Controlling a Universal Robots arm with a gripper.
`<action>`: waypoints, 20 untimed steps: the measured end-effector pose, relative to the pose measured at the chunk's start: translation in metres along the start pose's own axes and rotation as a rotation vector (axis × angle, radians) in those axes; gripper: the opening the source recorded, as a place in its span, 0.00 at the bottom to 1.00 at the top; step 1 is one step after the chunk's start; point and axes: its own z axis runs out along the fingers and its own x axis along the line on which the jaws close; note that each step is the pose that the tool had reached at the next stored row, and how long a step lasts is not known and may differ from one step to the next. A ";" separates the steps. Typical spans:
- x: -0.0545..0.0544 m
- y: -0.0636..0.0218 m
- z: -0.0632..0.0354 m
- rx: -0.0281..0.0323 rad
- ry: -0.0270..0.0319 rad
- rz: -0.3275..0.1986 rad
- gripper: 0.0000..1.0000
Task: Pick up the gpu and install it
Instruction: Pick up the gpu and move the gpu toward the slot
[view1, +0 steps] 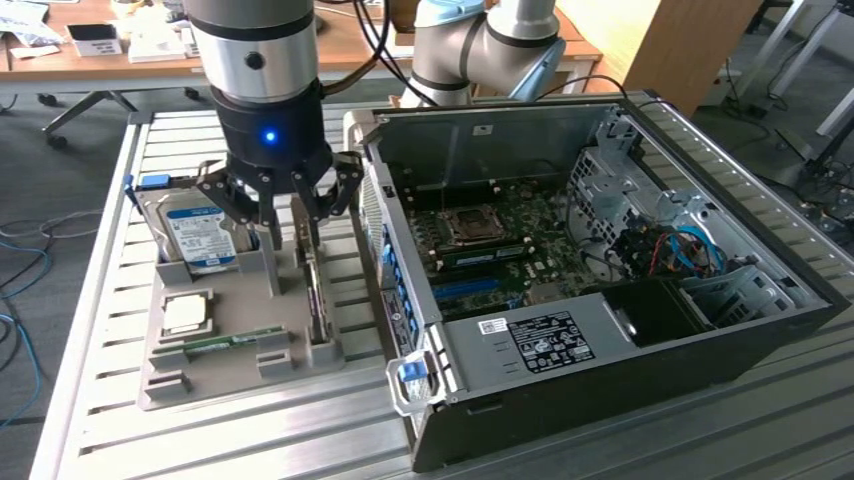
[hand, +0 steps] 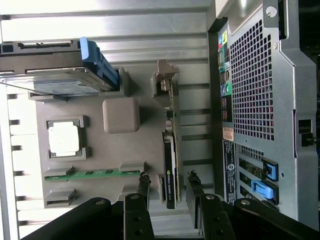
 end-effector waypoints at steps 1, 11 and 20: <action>0.000 0.0000 0.0005 -0.0001 -0.0001 0.000 0.43; 0.000 -0.0001 0.0018 0.0002 0.0002 0.000 0.43; 0.000 -0.0005 0.0096 0.0001 0.0001 0.000 0.43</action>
